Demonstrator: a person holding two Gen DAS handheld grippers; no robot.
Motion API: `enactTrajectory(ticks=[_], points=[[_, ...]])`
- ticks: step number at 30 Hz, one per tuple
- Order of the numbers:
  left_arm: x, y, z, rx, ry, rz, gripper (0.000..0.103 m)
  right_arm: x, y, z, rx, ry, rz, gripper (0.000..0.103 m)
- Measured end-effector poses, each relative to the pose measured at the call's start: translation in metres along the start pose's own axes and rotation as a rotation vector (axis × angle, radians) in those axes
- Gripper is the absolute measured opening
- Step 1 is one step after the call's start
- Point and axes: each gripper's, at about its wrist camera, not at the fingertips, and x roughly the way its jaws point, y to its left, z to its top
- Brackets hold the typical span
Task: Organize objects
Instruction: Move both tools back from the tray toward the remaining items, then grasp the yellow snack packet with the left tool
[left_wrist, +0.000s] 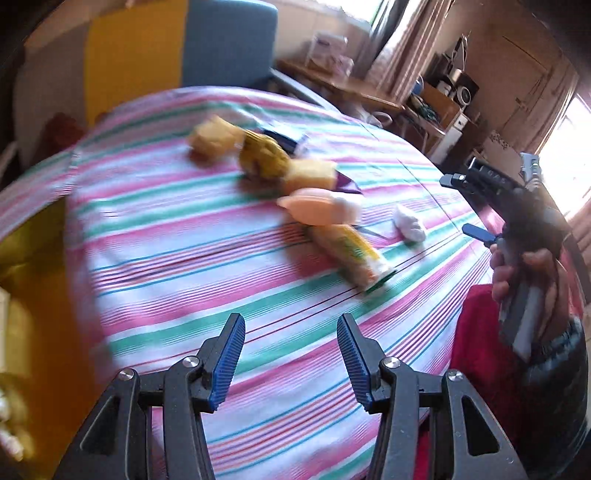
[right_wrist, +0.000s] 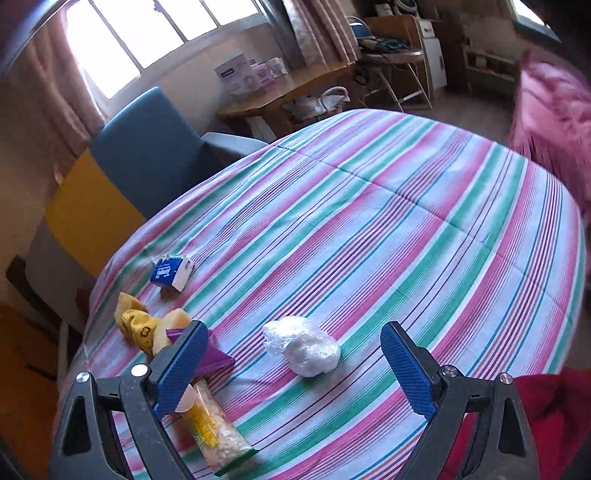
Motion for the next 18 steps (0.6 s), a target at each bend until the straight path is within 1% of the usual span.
enactTrajectory(ticks=[2, 3, 5, 10, 15, 17, 18], points=[[0.018, -0.011, 0.008, 0.008, 0.031, -0.027, 0.06, -0.001, -0.003, 0.001, 0.022, 0.007, 0.011, 0.095], [0.029, -0.018, 0.014, 0.001, 0.042, -0.024, 0.062, 0.0, -0.003, 0.0, 0.028, 0.012, 0.019, 0.095], [0.043, -0.025, 0.022, -0.007, 0.051, -0.03, 0.07, 0.002, -0.001, -0.001, 0.036, 0.024, 0.039, 0.095], [0.078, -0.041, 0.044, -0.058, 0.077, -0.006, 0.081, 0.004, 0.002, -0.002, 0.036, 0.041, 0.072, 0.096], [0.11, -0.049, 0.061, -0.106, 0.104, 0.027, 0.082, 0.006, 0.004, -0.004, 0.033, 0.063, 0.102, 0.096], [0.121, -0.05, 0.065, -0.114, 0.111, 0.053, 0.082, 0.005, 0.005, -0.004, 0.031, 0.063, 0.111, 0.097], [0.128, -0.051, 0.067, -0.113, 0.118, 0.077, 0.082, 0.005, 0.005, -0.005, 0.03, 0.063, 0.115, 0.097]])
